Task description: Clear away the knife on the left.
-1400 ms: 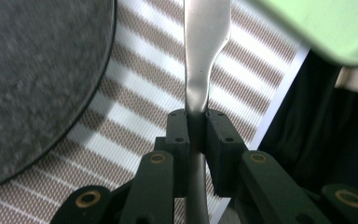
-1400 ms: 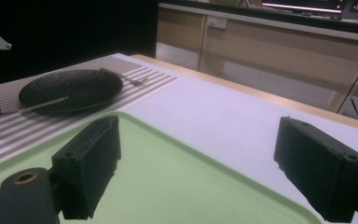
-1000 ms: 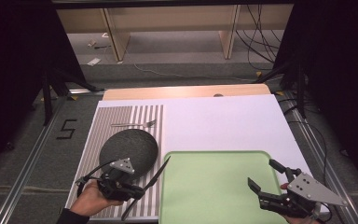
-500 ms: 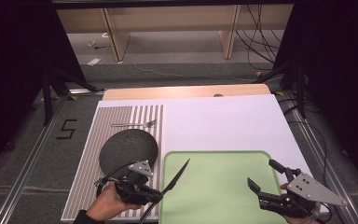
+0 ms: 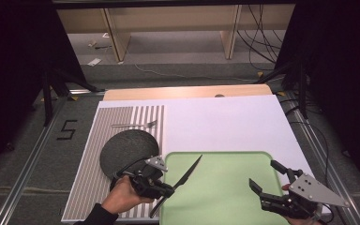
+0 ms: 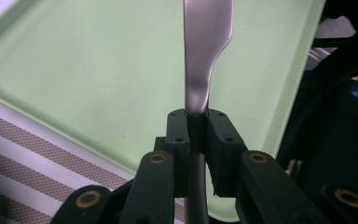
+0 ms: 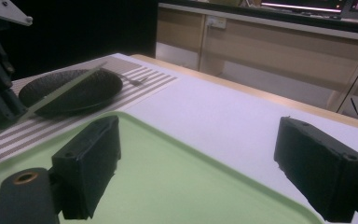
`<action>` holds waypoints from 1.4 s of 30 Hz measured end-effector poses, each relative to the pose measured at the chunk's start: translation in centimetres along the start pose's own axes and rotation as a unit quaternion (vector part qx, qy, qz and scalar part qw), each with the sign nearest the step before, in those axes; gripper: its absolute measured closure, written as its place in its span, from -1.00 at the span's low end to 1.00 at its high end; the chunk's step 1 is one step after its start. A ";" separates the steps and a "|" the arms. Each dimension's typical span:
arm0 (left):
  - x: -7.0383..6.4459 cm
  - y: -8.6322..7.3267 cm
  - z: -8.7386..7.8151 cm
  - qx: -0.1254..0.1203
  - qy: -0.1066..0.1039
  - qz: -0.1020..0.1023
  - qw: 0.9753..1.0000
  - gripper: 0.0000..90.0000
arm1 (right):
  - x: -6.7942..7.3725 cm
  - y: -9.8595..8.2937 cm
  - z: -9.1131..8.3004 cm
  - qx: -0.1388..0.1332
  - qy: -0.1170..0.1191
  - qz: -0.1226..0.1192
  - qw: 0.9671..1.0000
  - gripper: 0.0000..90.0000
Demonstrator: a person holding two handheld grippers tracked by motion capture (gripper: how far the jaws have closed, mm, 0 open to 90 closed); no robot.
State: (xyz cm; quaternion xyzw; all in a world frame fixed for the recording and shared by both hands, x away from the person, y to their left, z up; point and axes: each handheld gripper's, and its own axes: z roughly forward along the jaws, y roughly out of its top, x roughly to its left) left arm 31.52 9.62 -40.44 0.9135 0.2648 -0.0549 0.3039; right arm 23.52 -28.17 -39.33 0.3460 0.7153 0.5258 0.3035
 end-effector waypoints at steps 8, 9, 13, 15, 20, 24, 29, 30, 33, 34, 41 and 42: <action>-0.4 1.9 1.3 0.013 0.012 0.006 1.000 0.78 | -0.1 0.0 0.0 0.001 0.000 0.000 1.000 -0.66; -0.4 2.1 1.4 0.020 0.015 0.007 1.000 0.78 | -0.1 0.0 0.0 0.001 0.000 0.001 1.000 -0.66; -0.7 2.8 2.2 0.033 0.032 0.017 0.999 0.78 | -0.1 0.0 -0.1 0.001 0.000 0.002 1.000 -0.66; -0.8 3.0 2.7 0.043 0.031 0.021 0.998 0.78 | -0.1 0.0 -0.1 0.001 0.000 0.001 1.000 -0.66; -1.3 3.7 3.8 0.072 0.040 0.030 0.996 0.78 | -0.1 0.0 -0.1 0.001 0.000 0.001 1.000 -0.66; -1.3 4.2 4.7 0.087 0.031 0.023 0.995 0.78 | -0.1 0.0 -0.1 0.001 0.000 0.001 1.000 -0.66; -1.8 4.7 6.1 0.102 0.009 0.026 0.994 0.78 | -0.1 0.0 -0.1 0.001 0.000 0.002 1.000 -0.66; -1.9 4.7 6.4 0.105 0.005 0.027 0.994 0.78 | -0.1 0.0 -0.1 0.001 0.000 0.002 1.000 -0.66; -2.2 4.9 7.0 0.115 -0.002 0.022 0.993 0.78 | -0.1 0.0 -0.1 -0.001 0.001 0.001 1.000 -0.66; -2.2 4.9 7.2 0.119 -0.002 0.017 0.993 0.78 | -0.1 0.0 -0.1 -0.001 0.001 0.001 1.000 -0.66; -1.9 5.0 8.1 0.135 -0.004 0.005 0.991 0.78 | -0.1 0.1 -0.1 -0.002 0.001 0.000 1.000 -0.66; -1.7 5.0 8.2 0.138 -0.007 0.004 0.990 0.78 | -0.1 0.1 -0.1 -0.002 0.001 0.000 1.000 -0.66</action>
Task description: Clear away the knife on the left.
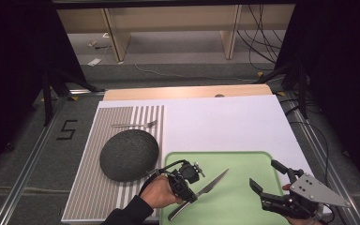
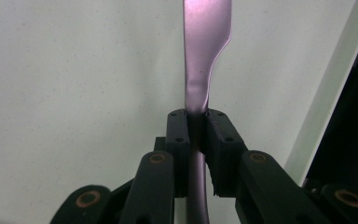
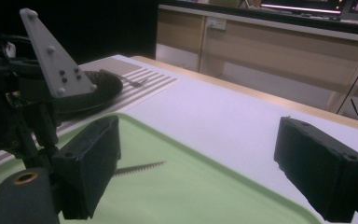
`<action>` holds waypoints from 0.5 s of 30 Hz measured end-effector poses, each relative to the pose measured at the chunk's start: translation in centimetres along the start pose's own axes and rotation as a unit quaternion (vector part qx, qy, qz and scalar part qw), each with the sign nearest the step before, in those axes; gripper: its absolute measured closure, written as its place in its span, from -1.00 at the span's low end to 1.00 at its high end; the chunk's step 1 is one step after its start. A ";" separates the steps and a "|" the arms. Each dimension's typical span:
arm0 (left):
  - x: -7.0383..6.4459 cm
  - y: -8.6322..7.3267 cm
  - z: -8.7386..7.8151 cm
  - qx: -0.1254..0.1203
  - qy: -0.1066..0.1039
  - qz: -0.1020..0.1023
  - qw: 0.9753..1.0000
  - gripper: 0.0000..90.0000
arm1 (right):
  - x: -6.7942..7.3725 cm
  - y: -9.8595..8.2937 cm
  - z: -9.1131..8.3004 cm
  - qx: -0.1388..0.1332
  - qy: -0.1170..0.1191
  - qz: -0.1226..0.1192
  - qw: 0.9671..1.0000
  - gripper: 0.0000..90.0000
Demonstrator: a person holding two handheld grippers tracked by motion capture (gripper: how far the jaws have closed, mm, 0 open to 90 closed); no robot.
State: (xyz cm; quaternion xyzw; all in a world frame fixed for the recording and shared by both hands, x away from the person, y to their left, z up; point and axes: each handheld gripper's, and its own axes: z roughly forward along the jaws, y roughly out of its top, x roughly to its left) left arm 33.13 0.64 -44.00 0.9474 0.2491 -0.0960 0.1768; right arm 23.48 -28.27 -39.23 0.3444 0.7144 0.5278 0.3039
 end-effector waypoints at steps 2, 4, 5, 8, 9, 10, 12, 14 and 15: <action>0.3 0.1 0.2 0.003 -0.006 -0.011 1.000 0.78 | 0.0 0.0 0.0 0.000 0.000 0.001 1.000 -0.66; 0.6 0.1 0.5 0.007 -0.013 -0.017 1.000 0.78 | 0.0 0.0 0.0 0.000 0.000 0.001 1.000 -0.66; 0.7 0.1 0.7 0.007 -0.013 -0.022 1.000 0.78 | 0.0 0.0 0.0 0.000 0.000 0.000 1.000 -0.66; 1.0 0.1 1.0 0.016 -0.017 -0.026 0.999 0.77 | 0.0 0.0 -0.1 0.000 0.000 0.000 1.000 -0.66; 1.0 0.1 1.2 0.017 -0.015 -0.029 0.999 0.77 | 0.0 0.0 0.0 -0.001 0.001 0.000 1.000 -0.66; 1.0 0.1 1.3 0.020 -0.015 -0.030 0.999 0.77 | 0.0 0.0 0.0 0.000 0.001 0.001 1.000 -0.66; 1.0 0.1 1.5 0.024 -0.015 -0.030 0.999 0.77 | 0.0 0.0 0.0 0.000 0.001 0.000 1.000 -0.66; 1.0 0.1 1.8 0.027 -0.014 -0.032 0.999 0.77 | 0.0 0.0 0.0 0.001 0.000 -0.001 1.000 -0.66; 1.0 0.1 1.7 0.027 -0.014 -0.031 0.999 0.77 | 0.0 0.0 0.0 0.000 0.000 -0.001 1.000 -0.66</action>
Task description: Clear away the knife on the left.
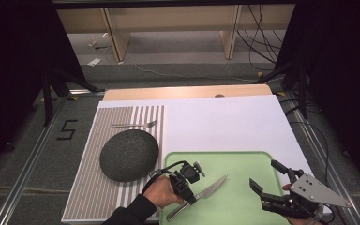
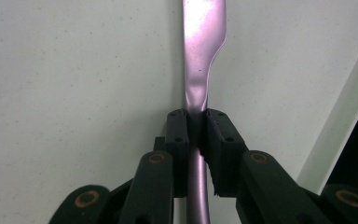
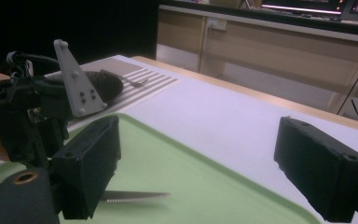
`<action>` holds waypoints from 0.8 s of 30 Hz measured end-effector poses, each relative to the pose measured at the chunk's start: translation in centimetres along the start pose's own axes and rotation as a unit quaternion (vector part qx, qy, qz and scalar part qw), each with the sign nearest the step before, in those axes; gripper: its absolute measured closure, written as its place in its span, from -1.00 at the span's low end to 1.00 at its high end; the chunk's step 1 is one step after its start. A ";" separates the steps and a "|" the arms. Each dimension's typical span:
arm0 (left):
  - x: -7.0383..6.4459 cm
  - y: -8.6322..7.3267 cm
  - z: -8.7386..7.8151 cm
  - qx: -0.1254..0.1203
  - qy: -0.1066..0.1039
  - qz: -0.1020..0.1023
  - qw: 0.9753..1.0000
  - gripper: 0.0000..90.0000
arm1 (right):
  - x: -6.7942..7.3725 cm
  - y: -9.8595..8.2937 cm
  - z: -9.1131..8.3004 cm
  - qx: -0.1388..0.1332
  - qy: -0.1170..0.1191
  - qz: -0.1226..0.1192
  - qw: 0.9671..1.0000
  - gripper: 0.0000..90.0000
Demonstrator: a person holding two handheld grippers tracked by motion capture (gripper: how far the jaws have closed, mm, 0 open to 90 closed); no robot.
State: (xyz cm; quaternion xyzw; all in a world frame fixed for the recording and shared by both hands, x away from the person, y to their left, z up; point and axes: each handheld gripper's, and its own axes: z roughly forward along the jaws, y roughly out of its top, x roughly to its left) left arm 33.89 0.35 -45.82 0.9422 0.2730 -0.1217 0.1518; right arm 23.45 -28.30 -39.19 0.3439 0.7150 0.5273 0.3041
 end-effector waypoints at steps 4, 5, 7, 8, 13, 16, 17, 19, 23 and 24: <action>0.0 -0.1 0.0 -0.001 0.000 0.003 1.000 0.76 | 0.0 0.0 0.0 -0.001 0.001 0.001 1.000 -0.66; 0.0 -0.1 0.0 -0.001 0.000 0.006 1.000 0.75 | 0.0 0.0 0.0 0.000 0.001 0.000 1.000 -0.66; -0.1 -0.1 0.0 0.000 -0.002 0.017 1.000 0.74 | 0.0 0.0 0.0 0.000 0.001 -0.001 1.000 -0.66; -0.2 -0.1 0.0 0.000 -0.004 0.020 1.000 0.71 | 0.0 0.0 0.0 0.000 0.001 0.000 1.000 -0.66; -0.7 -0.1 -0.6 -0.022 0.014 0.031 0.999 0.20 | 0.0 0.0 0.0 0.000 0.001 0.000 1.000 -0.66; -1.3 0.0 -1.0 -0.035 0.030 0.047 0.998 0.02 | 0.0 0.0 0.0 0.000 0.002 0.000 1.000 -0.66; -1.5 0.0 -1.1 -0.043 0.034 0.053 0.997 0.00 | 0.0 0.0 0.0 0.000 0.002 0.000 1.000 -0.66; -1.9 0.2 -1.1 -0.057 0.043 0.066 0.995 -0.01 | 0.0 0.0 0.0 0.000 0.002 -0.001 1.000 -0.66; -2.1 0.4 -0.7 -0.084 0.037 0.091 0.992 0.19 | 0.0 0.0 0.0 0.000 0.002 -0.001 1.000 -0.66; -2.0 0.3 -0.6 -0.095 0.032 0.096 0.990 0.26 | 0.0 0.0 0.0 0.000 0.002 0.000 1.000 -0.66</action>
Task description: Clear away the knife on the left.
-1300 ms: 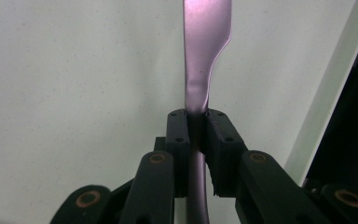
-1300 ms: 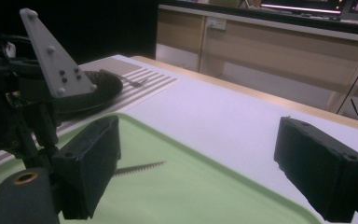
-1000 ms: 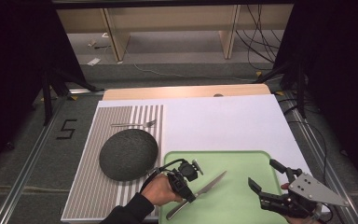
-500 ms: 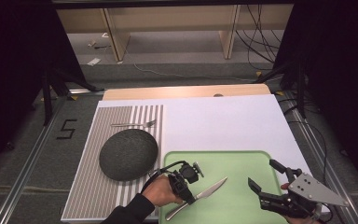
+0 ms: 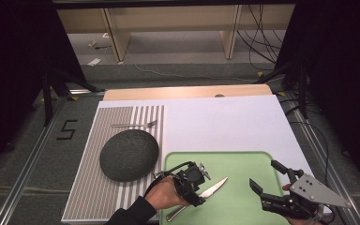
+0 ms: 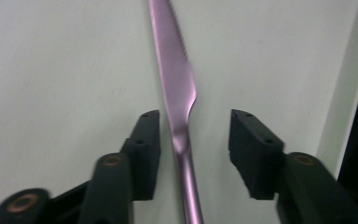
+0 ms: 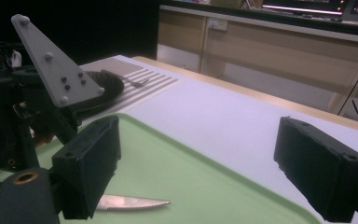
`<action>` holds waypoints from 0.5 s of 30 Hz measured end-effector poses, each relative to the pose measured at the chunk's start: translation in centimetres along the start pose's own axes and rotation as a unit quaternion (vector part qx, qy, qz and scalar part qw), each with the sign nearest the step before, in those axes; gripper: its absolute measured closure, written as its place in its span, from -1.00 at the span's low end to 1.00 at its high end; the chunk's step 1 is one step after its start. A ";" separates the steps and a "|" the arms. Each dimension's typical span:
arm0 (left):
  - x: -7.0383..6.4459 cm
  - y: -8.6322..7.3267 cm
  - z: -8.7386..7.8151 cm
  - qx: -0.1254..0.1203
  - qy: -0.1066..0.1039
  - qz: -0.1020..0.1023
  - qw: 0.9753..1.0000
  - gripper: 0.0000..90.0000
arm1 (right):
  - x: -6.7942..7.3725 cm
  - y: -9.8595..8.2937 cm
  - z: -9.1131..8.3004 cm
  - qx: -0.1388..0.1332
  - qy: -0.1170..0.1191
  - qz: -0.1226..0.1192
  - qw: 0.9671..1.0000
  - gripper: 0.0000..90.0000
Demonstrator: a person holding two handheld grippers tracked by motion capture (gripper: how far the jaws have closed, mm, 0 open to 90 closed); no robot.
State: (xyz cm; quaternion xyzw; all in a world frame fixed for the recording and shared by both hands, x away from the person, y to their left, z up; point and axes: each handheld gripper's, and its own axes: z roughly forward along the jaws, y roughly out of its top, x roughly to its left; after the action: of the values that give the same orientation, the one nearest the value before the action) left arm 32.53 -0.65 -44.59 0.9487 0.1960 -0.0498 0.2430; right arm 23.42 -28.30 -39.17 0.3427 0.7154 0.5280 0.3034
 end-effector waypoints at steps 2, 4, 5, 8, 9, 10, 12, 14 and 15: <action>0.2 -0.1 0.3 -0.005 -0.002 0.001 1.000 0.44 | 0.0 0.0 0.0 0.001 -0.001 0.001 1.000 -0.65; 0.2 -0.2 0.4 -0.012 -0.010 0.006 1.000 0.61 | 0.0 0.0 0.0 0.000 -0.001 0.001 1.000 -0.65; 0.2 -0.2 0.5 -0.014 -0.013 0.005 1.000 0.68 | 0.0 0.0 0.0 0.000 0.000 0.001 1.000 -0.65; 0.1 -0.2 0.8 -0.013 -0.017 0.016 1.000 0.90 | 0.0 0.0 0.1 0.000 0.000 0.001 1.000 -0.65; 0.0 -0.2 0.9 -0.011 -0.019 0.017 1.000 0.90 | 0.0 0.0 0.1 0.000 0.000 0.001 1.000 -0.65; 0.0 -0.2 1.0 -0.008 -0.017 0.018 1.000 0.93 | 0.0 0.0 0.0 0.001 0.000 0.000 1.000 -0.65; 0.0 -0.1 1.3 0.000 -0.012 0.020 1.000 0.97 | 0.0 0.0 0.0 0.001 -0.001 0.001 1.000 -0.65; 0.0 -0.2 1.5 0.001 -0.010 0.019 1.000 0.99 | 0.0 0.0 0.0 0.000 0.000 0.001 1.000 -0.65; 0.0 -0.2 1.6 0.004 -0.010 0.020 1.000 0.99 | 0.0 0.0 0.0 0.000 -0.001 0.001 1.000 -0.65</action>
State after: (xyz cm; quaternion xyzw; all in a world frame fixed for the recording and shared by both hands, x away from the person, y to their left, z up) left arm 32.50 -1.26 -46.03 0.9528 0.1739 -0.0556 0.2426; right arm 23.46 -28.29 -39.20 0.3438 0.7149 0.5279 0.3034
